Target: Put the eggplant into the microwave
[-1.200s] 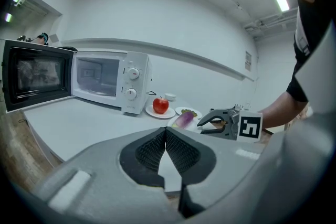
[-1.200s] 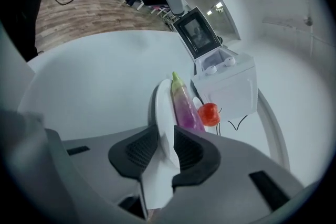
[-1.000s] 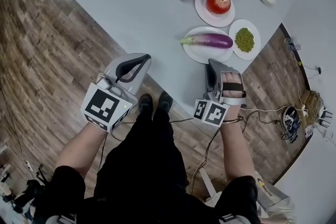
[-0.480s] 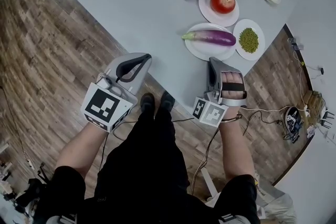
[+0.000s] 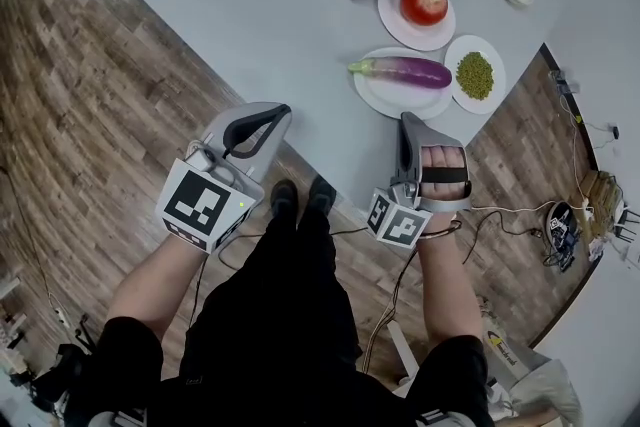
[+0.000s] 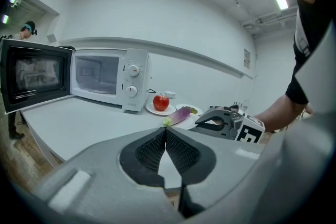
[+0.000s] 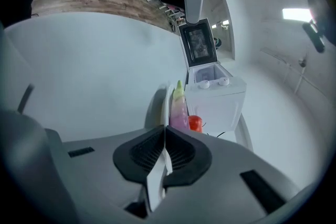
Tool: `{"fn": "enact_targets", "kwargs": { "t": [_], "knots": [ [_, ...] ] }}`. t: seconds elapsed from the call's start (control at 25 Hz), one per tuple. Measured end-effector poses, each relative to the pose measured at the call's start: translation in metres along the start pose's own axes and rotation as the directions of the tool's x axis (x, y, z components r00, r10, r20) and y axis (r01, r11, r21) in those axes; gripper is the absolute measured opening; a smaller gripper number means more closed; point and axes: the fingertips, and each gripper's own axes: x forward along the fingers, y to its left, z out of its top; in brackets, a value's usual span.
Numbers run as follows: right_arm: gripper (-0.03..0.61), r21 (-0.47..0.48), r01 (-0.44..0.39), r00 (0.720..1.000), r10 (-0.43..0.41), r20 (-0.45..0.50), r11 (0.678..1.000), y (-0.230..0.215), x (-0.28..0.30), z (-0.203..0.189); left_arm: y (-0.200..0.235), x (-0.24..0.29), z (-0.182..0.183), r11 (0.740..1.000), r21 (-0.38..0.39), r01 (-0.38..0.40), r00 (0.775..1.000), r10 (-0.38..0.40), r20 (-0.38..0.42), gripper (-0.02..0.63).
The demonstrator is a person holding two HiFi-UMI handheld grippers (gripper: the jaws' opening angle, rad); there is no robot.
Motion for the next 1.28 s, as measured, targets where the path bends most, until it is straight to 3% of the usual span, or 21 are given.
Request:
{"fn": "enact_targets", "kwargs": {
  "t": [0.4,0.68,1.28],
  "knots": [
    [0.023,-0.004,0.082,0.996,-0.082,0.033,0.997,-0.011,-0.012,0.008,-0.001,-0.007,0.005,1.0,0.025,-0.014,1.0,0.013,0.006,0.009],
    [0.023,0.018,0.163,0.983,-0.164,0.078,0.986,-0.043,-0.025,0.013,0.002,-0.004,0.02,0.998,0.027,-0.055,0.998,0.054,0.038,0.009],
    [0.023,0.044,0.208,0.962,-0.213,0.173,0.977,-0.139,-0.095,0.022,-0.054,-0.053,0.123,0.99,0.038,-0.136,0.985,0.131,0.116,0.009]
  ]
}}
